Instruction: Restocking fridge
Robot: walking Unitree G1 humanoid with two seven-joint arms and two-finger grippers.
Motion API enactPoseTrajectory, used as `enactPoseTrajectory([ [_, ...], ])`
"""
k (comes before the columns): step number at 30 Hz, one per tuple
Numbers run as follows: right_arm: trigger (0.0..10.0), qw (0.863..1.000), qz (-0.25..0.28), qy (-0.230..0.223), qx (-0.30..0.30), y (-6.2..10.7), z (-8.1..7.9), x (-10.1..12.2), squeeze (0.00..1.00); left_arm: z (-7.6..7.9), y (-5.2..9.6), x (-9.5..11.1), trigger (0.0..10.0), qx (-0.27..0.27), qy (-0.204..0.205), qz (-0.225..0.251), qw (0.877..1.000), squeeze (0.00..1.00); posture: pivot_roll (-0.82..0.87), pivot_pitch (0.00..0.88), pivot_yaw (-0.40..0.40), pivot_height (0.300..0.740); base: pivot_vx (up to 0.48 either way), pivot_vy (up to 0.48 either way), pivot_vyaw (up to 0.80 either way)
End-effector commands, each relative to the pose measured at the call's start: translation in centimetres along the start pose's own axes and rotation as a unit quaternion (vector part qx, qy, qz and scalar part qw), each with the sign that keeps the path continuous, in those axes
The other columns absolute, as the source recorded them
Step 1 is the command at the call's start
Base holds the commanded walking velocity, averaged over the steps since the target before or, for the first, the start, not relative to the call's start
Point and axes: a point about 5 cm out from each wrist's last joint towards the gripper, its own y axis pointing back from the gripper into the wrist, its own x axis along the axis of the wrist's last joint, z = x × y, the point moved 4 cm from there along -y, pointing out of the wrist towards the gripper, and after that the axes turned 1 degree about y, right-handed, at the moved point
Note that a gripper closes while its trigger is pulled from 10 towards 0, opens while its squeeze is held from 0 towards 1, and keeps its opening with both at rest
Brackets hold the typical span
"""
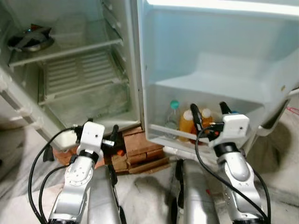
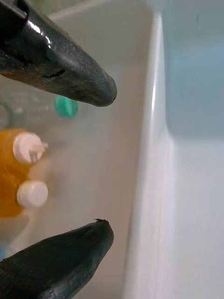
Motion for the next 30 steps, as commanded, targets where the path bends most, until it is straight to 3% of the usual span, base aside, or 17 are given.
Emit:
enactPoseTrajectory([
  [1, 10.0, 1.0, 0.009, -0.003, -0.005, -0.1, 0.1, 0.6, 0.0, -0.5, -0.1, 0.5, 10.0, 0.013, -0.005, 0.013, 1.0, 0.0, -0.01, 0.0, 0.04, 0.596, 0.0, 0.0, 0.0],
  [9, 10.0, 1.0, 0.004, -0.019, 0.001, -0.5, -0.7, 0.7, 0.0, -0.6, -0.6, 0.6, 10.0, 0.024, -0.015, 0.018, 0.999, 0.0, -0.03, 0.0, 0.041, 0.641, 0.0, 0.0, 0.0],
  [26, 10.0, 0.999, -0.032, -0.03, 0.0, 0.3, -0.6, 0.0, 0.0, -0.3, -0.9, 0.6, 10.0, 0.021, -0.014, 0.023, 0.999, 0.0, -0.04, 0.0, 0.043, 0.736, 0.0, 0.0, 0.0],
  [30, 10.0, 0.999, -0.037, -0.03, 0.001, 0.3, -0.5, -0.2, 0.0, -0.3, -0.9, 0.5, 10.0, 0.019, -0.012, 0.022, 0.999, 0.0, -0.04, 0.0, 0.045, 0.74, 0.0, 0.0, 0.0],
])
